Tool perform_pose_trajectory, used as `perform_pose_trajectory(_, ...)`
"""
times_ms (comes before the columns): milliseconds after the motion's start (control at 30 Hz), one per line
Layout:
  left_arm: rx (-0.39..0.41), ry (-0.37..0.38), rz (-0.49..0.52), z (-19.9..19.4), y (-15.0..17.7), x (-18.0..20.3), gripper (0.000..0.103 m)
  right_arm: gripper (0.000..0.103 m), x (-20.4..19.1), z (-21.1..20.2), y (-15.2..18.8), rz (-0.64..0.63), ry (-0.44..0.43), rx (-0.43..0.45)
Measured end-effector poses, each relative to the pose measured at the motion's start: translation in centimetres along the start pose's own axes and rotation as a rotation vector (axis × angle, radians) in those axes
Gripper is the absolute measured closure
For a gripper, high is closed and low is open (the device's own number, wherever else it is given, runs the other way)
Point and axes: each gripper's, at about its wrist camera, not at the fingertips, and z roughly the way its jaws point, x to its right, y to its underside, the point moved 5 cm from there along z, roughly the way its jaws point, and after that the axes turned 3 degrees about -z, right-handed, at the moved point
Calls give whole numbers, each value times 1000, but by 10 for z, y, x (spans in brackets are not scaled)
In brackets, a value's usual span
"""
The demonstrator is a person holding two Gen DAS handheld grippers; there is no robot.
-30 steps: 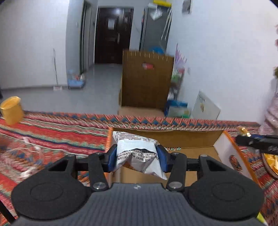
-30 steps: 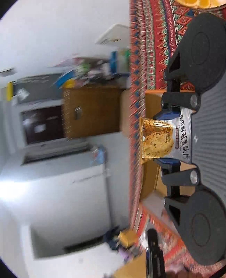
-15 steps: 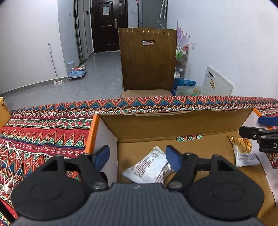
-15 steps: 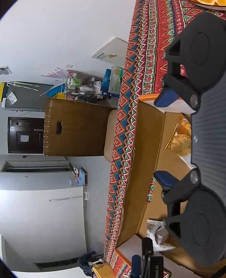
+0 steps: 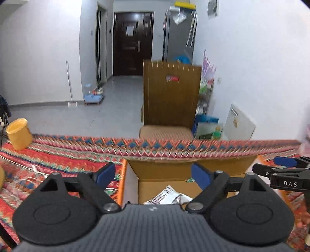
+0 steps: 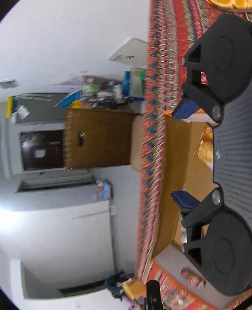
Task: Organize snacks
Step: 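Lower both packets into the orange box and open both tools, then grasp the red-blue chip bag with the left tool while the right grasps a green bar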
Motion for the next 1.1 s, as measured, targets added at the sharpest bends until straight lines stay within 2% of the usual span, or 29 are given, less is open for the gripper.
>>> perform_pose_trajectory(133, 101, 14, 24, -78, 0, -1, 8, 16, -17, -77, -16, -47, 4, 105)
perform_pose_trajectory(267, 209, 27, 53, -153, 15, 0, 1, 7, -29, -153, -11, -49, -7, 176)
perform_pose_trajectory(367, 262, 60, 58, -206, 37, -3, 0, 5, -37, -210, 12, -37, -35, 210)
perform_pose_trajectory(467, 277, 77, 58, -248, 72, -7, 0, 0, -45, -264, 46, -22, -48, 248)
perform_pose_trajectory(600, 302, 9, 36, -297, 129, -16, 0, 0, -52, -324, 98, 12, -74, 301)
perform_pose_trajectory(700, 302, -2, 1, -324, 178, -20, 0, 0, -54, -354, 141, 43, -78, 327)
perform_pose_trajectory(867, 314, -36, 31, -351, 239, -15, 0, 0, -58, -384, 210, 34, 108, 342)
perform_pose_trajectory(933, 299, -38, 52, -352, 256, -11, 0, 0, -58, -389, 234, 38, 150, 341)
perform_pose_trajectory(1033, 247, -46, 68, -347, 275, -10, 0, 0, -63, -385, 263, 62, 90, 294)
perform_pose_trajectory(1100, 217, -66, 73, -341, 282, -9, 0, 0, -70, -381, 272, 24, 76, 268)
